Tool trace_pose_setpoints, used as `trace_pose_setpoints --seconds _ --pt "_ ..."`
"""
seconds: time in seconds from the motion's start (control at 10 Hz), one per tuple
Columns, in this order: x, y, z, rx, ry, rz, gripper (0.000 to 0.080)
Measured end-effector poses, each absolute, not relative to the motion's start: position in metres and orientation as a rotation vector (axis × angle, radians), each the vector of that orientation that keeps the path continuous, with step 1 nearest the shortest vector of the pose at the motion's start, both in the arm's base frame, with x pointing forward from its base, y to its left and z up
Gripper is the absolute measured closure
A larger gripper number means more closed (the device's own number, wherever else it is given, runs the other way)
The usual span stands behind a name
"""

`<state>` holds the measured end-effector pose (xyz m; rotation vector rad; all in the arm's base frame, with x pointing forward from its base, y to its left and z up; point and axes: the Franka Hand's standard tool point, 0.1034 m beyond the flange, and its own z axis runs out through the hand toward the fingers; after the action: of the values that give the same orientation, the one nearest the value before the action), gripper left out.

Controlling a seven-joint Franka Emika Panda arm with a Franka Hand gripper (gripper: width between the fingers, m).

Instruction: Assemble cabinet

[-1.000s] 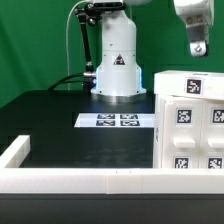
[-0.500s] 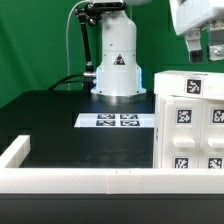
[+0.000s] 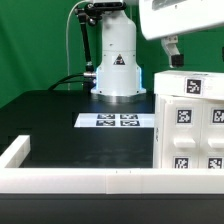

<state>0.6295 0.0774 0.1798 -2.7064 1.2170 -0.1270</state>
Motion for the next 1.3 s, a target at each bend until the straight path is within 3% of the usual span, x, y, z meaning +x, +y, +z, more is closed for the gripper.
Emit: trace_pose_setpoints --seconds 0.6,0.9,1.3 --pt "0.628 0.067 0.18 -3.016 0.214 -0.147 0.0002" --pt "0.635 0.06 0.192 -3.065 0.061 -0.218 0.0002" --pt "0.633 0.065 0.189 -3.053 -0.699 -0.24 0.0002"
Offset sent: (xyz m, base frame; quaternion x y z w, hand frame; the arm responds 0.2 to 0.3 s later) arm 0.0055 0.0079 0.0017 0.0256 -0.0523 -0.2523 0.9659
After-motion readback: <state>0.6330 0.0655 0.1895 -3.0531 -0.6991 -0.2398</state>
